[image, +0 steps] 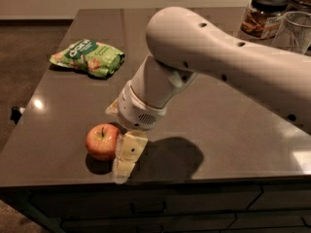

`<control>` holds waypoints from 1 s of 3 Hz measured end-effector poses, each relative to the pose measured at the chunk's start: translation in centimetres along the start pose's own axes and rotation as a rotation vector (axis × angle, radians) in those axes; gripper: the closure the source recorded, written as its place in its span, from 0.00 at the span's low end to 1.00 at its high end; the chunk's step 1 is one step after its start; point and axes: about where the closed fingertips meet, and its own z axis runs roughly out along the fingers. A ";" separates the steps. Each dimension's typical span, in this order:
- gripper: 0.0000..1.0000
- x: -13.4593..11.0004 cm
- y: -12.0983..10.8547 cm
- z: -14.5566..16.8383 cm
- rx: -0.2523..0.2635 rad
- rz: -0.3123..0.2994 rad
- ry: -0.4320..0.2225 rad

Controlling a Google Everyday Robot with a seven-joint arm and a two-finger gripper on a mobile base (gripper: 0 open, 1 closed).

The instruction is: Move apple near rxbar chocolate

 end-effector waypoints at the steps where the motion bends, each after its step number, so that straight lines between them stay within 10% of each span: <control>1: 0.24 -1.0 0.2 0.7 -0.023 -0.008 -0.031; 3: 0.70 -0.9 -2.5 -2.1 0.067 0.052 -0.074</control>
Offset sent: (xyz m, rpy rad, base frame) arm 0.0045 0.0254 0.0109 0.0930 0.0439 0.0107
